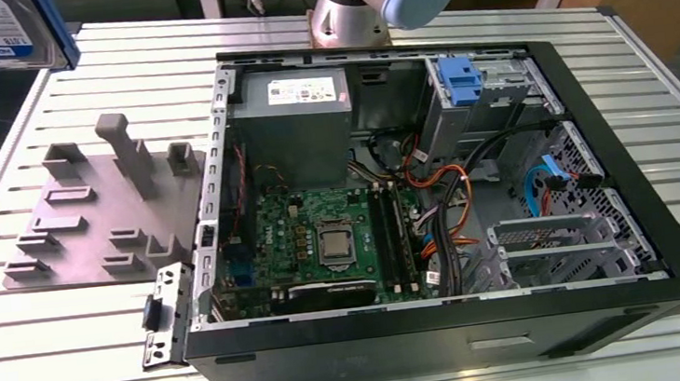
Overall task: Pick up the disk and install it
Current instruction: 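Pick up the disk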
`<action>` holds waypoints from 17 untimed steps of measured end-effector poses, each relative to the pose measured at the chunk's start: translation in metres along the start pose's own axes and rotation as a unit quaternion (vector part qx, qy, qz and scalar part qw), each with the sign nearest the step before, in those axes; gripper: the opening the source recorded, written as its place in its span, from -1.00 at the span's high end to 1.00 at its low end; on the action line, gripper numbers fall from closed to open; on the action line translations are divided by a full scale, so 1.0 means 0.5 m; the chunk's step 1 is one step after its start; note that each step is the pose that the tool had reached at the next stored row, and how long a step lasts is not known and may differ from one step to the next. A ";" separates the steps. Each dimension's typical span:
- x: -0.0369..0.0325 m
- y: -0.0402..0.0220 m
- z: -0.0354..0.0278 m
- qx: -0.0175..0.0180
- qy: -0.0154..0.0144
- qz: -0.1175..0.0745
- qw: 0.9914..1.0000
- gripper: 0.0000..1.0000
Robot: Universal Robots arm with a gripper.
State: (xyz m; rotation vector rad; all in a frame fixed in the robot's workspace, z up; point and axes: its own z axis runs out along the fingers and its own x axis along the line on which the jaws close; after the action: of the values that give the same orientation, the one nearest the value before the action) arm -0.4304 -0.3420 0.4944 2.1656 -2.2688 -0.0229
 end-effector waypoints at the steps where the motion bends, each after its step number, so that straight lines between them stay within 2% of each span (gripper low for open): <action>1: 0.000 -0.001 0.000 0.000 0.000 0.000 1.000 0.27; 17: -0.001 -0.017 0.000 0.000 0.000 0.000 1.000 0.27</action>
State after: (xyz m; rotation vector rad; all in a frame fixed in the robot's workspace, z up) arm -0.4219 -0.3420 0.4944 2.1655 -2.2687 -0.0229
